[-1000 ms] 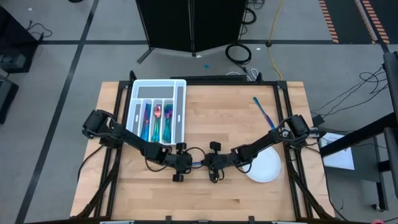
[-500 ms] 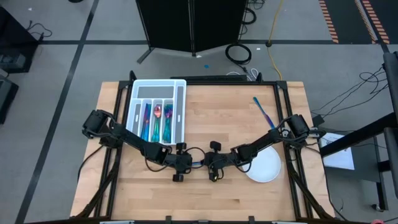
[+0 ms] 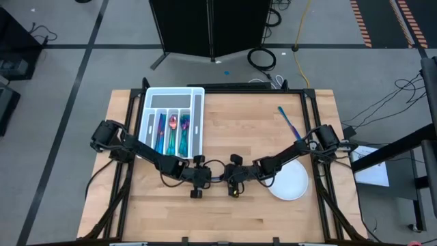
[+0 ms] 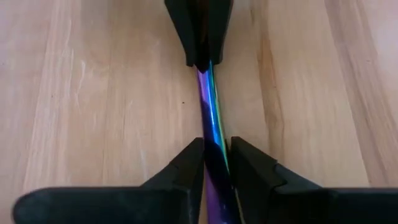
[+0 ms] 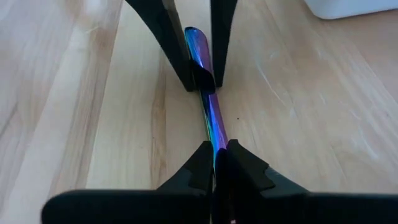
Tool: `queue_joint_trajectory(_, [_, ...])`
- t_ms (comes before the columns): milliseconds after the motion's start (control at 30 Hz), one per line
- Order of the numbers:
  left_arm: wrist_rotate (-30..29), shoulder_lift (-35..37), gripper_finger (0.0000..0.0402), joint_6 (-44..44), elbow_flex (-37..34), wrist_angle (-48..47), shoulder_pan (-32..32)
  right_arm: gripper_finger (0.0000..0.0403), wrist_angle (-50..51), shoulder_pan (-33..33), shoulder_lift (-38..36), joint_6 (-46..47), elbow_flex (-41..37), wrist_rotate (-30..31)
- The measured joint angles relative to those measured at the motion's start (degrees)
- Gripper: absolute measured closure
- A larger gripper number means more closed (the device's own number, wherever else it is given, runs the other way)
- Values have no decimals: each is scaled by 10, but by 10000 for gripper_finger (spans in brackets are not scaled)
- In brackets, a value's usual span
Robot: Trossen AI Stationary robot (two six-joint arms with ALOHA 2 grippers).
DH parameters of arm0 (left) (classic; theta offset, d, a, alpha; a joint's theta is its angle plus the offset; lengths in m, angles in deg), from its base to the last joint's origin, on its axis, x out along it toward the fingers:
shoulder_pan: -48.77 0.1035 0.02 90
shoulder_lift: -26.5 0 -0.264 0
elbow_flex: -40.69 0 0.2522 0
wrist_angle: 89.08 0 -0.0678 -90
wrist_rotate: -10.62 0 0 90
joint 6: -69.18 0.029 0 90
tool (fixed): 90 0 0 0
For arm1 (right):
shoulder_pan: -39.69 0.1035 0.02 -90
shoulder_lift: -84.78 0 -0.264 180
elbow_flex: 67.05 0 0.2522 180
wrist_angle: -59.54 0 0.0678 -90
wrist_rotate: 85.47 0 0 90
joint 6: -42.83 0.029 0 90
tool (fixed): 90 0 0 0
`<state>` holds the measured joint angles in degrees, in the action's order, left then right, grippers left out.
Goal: Sort silverware
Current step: Put the iridescent knife into the white silverware tray
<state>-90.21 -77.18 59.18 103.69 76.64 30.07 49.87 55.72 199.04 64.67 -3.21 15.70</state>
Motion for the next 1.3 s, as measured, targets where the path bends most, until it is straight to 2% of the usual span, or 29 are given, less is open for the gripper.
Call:
queue_joint_trajectory(233, [-9, 0, 353, 4, 0, -2, 1, 379, -5, -4, 0, 11, 0, -16])
queue_joint_trajectory(467, [-8, 0, 356, 4, 0, -2, 1, 376, -15, -8, -6, 11, -1, -38])
queue_joint_trajectory(833, [-4, 0, 358, 2, 0, 0, 3, 347, -15, 0, -35, -35, -3, -46])
queue_joint_trajectory(967, [-3, 0, 358, 0, 0, -2, 4, 329, -7, -2, -36, -38, -2, -38])
queue_joint_trajectory(1167, [0, 0, 358, -1, 0, -7, 4, 313, 34, -1, -36, -47, -2, 23])
queue_joint_trajectory(1300, [1, 0, 358, -1, 0, -6, 4, 312, 42, 0, -37, -49, -1, 21])
